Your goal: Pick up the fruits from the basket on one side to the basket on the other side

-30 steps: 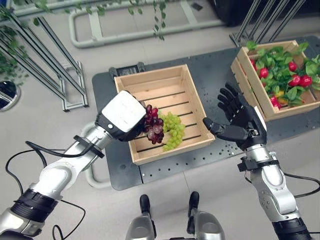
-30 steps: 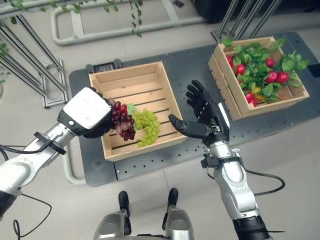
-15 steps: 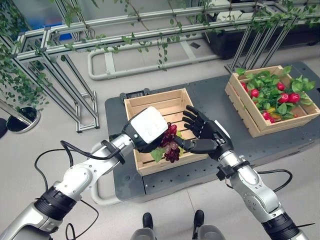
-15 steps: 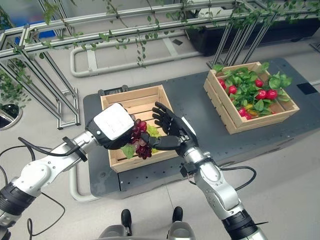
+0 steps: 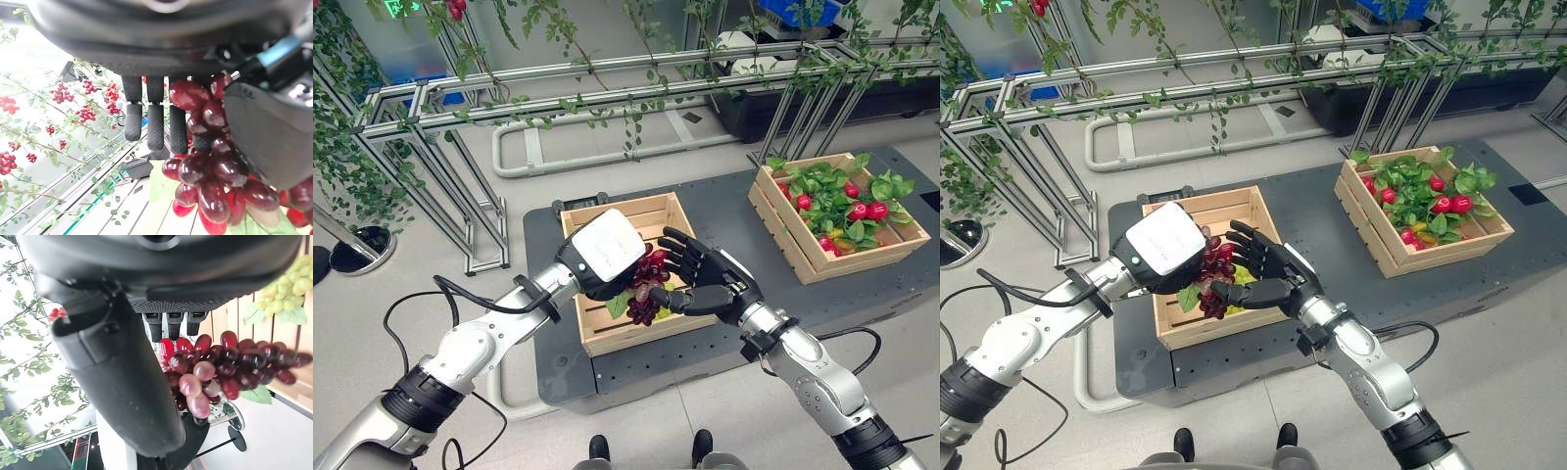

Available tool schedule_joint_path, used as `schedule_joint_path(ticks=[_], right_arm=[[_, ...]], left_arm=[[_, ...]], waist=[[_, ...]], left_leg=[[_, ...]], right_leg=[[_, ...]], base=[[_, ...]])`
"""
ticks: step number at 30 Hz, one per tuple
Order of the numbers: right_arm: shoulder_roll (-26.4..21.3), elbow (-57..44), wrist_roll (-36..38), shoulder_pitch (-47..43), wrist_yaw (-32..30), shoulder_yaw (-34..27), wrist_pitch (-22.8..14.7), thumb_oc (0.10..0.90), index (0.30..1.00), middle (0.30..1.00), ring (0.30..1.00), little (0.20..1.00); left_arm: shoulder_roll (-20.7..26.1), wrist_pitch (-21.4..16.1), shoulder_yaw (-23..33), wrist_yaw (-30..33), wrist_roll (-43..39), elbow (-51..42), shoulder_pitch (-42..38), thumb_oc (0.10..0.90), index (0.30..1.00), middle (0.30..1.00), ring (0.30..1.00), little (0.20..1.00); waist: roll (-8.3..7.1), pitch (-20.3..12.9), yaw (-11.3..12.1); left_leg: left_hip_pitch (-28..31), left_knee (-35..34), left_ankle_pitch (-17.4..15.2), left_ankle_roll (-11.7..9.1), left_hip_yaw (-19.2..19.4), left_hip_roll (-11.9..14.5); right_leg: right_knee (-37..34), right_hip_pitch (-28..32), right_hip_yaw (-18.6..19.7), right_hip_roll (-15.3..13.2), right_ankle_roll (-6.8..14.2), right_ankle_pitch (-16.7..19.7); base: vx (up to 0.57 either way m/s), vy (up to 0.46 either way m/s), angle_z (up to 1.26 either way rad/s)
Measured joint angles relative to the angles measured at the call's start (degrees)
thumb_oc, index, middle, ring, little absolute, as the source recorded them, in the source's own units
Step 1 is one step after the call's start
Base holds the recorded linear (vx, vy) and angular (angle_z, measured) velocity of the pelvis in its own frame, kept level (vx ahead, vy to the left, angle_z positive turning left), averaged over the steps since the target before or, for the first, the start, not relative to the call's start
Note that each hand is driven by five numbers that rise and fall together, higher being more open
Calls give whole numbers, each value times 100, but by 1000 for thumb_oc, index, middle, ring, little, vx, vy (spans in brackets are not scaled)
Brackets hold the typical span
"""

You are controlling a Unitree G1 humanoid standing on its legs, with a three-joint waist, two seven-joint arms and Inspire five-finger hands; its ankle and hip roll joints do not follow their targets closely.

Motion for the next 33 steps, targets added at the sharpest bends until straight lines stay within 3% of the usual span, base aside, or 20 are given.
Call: schedule_joint_path(ticks=[12,21,31,32,33], right_arm=[[-78,69,91,7,209,3,94,800,900,900,900,900],[296,887,-47,23,-2,353,96,800,900,900,900,900],[390,887,-40,23,-120,443,96,800,900,900,900,900],[390,887,-40,23,-140,448,96,489,434,434,434,434],[390,887,-40,23,-156,448,96,400,300,300,300,300]], left_arm=[[-24,-1,7,2,-409,-84,0,400,300,300,300,300],[-207,-51,10,11,-894,-126,14,400,300,300,300,300],[-266,-160,10,11,-1068,-169,17,400,300,300,300,300],[-291,-184,10,11,-1068,-182,17,400,300,300,300,300],[-311,-193,10,11,-1069,-186,18,400,300,300,300,300]], waist=[[-37,-26,-24],[-88,-103,-2],[-57,-162,25],[-44,-170,34],[-33,-177,39]], left_leg=[[20,0,0,0,27,-2],[54,-1,-2,2,84,-1],[67,-1,-4,4,103,-2],[67,-1,-4,4,103,-2],[67,-1,-4,4,103,-2]], right_leg=[[0,1,36,0,6,4],[-1,1,107,2,7,5],[-1,1,129,0,11,8],[-1,1,129,0,11,8],[-1,1,129,0,11,8]], base=[[3,0,0],[14,6,-2],[5,2,-1],[0,0,0],[0,0,0]])
